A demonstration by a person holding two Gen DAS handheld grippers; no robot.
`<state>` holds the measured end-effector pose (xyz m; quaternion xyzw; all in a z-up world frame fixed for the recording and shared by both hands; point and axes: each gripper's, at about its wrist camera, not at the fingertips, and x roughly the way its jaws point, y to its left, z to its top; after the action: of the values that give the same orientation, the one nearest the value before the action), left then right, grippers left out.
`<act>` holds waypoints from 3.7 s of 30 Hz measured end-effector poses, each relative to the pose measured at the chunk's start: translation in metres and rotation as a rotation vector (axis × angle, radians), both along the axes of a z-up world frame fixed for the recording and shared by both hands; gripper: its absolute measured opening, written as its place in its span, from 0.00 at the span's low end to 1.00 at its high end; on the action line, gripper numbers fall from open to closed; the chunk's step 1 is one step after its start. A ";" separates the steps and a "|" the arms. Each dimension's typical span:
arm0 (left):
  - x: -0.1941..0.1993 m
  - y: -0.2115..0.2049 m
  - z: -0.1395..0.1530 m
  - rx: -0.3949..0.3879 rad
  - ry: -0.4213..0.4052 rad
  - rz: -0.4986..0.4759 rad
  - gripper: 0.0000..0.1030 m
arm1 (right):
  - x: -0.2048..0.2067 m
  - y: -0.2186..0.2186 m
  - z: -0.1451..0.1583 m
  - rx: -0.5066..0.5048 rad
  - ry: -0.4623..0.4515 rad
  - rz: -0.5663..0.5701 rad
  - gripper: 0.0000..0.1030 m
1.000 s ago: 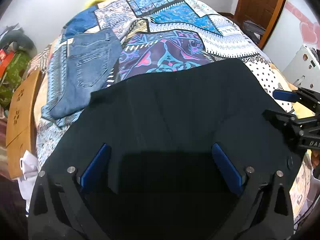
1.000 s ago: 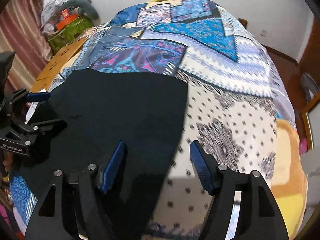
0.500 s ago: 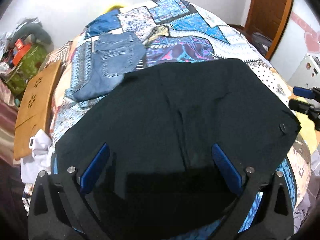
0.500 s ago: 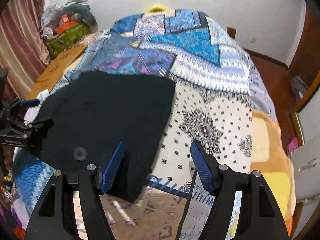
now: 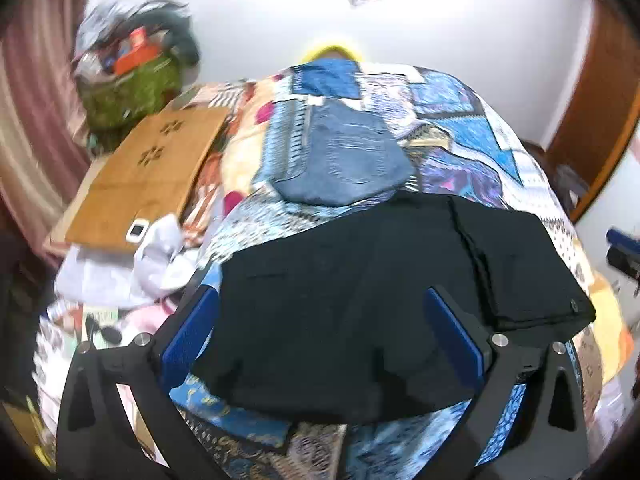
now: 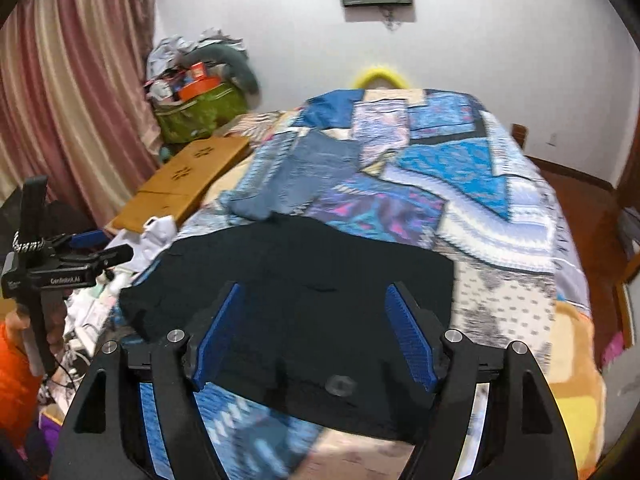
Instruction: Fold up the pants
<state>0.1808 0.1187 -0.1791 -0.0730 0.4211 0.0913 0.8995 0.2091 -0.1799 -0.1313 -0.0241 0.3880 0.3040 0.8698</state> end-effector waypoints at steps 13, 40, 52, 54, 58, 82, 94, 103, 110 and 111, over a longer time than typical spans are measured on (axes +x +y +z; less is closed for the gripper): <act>-0.035 0.065 -0.081 -0.411 0.195 0.139 1.00 | 0.000 0.081 -0.065 -0.061 0.174 0.132 0.69; 0.015 0.087 -0.147 -0.730 0.271 0.171 0.68 | -0.007 0.087 -0.078 -0.042 0.211 0.183 0.75; 0.001 0.058 -0.040 -0.182 -0.002 0.212 0.24 | 0.003 0.034 -0.045 0.054 0.156 0.067 0.71; 0.006 0.050 -0.013 -0.126 -0.057 0.180 0.24 | 0.007 0.017 -0.042 0.045 0.142 0.022 0.71; 0.020 0.017 0.034 -0.014 -0.161 0.088 0.24 | 0.011 -0.019 -0.046 -0.006 0.117 -0.085 0.71; 0.111 -0.242 0.020 -0.086 0.018 -0.539 0.18 | -0.015 -0.072 -0.089 0.049 0.195 -0.145 0.71; 0.086 -0.263 -0.015 -0.069 0.227 -0.664 0.74 | -0.033 -0.089 -0.086 0.072 0.236 -0.168 0.71; 0.097 -0.218 0.022 -0.008 0.125 -0.569 0.78 | -0.041 -0.079 -0.080 0.099 0.241 -0.135 0.71; 0.167 -0.138 0.014 0.031 0.141 -0.336 0.88 | -0.037 -0.063 -0.079 0.092 0.252 -0.104 0.71; 0.176 -0.131 0.009 0.042 0.156 -0.320 0.88 | -0.035 -0.061 -0.079 0.090 0.257 -0.099 0.72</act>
<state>0.3567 -0.0120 -0.1703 0.0208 0.4940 -0.0389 0.8683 0.1745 -0.2406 -0.2102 0.0734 0.4826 0.2784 0.8272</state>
